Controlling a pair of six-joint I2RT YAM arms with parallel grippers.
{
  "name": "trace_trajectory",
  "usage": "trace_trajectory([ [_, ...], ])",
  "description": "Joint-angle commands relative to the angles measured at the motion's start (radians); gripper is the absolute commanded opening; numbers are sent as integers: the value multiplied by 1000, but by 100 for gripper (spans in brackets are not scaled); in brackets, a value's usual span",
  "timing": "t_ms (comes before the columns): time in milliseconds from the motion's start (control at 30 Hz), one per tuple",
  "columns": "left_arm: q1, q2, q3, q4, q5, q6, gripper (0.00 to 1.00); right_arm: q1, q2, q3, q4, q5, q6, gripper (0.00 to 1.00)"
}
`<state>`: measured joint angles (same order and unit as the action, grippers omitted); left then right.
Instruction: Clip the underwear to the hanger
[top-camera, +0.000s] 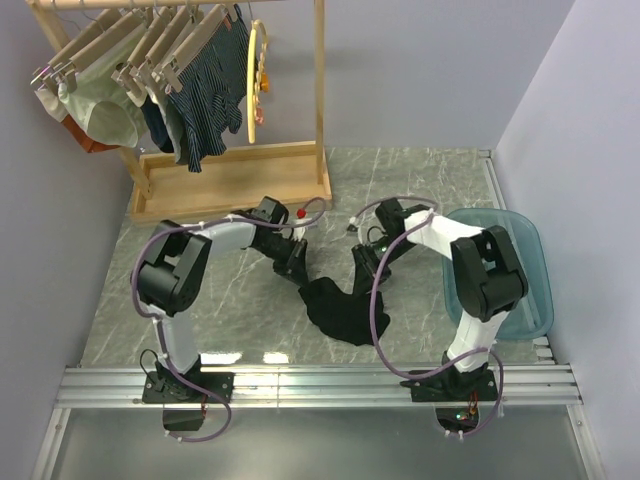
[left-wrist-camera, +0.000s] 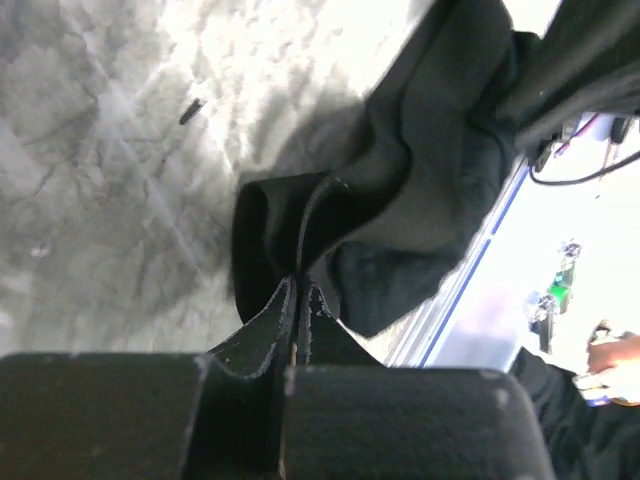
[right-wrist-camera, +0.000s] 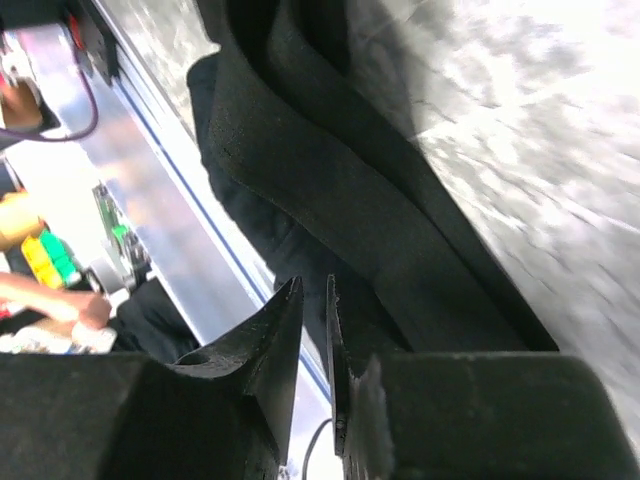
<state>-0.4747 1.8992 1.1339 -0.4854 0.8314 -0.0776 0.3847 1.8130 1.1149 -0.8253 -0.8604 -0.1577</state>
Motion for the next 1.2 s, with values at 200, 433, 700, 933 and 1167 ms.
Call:
trace_trajectory([
  [200,-77,-333,202,-126,-202,373,0,-147,-231,128,43,104,14,34],
  [433,-291,-630,-80,-154,-501,749,0,-187,-276,188,20,158,-75,55],
  [700,-311,-681,-301,-154,-543,812,0,-172,-224,93,89,117,-146,65],
  [933,-269,-625,-318,-136,-511,792,0,-106,-213,28,81,72,-408,64],
  [1167,-217,-588,-309,-122,-469,814,0,-11,-230,-17,163,158,-519,67],
])
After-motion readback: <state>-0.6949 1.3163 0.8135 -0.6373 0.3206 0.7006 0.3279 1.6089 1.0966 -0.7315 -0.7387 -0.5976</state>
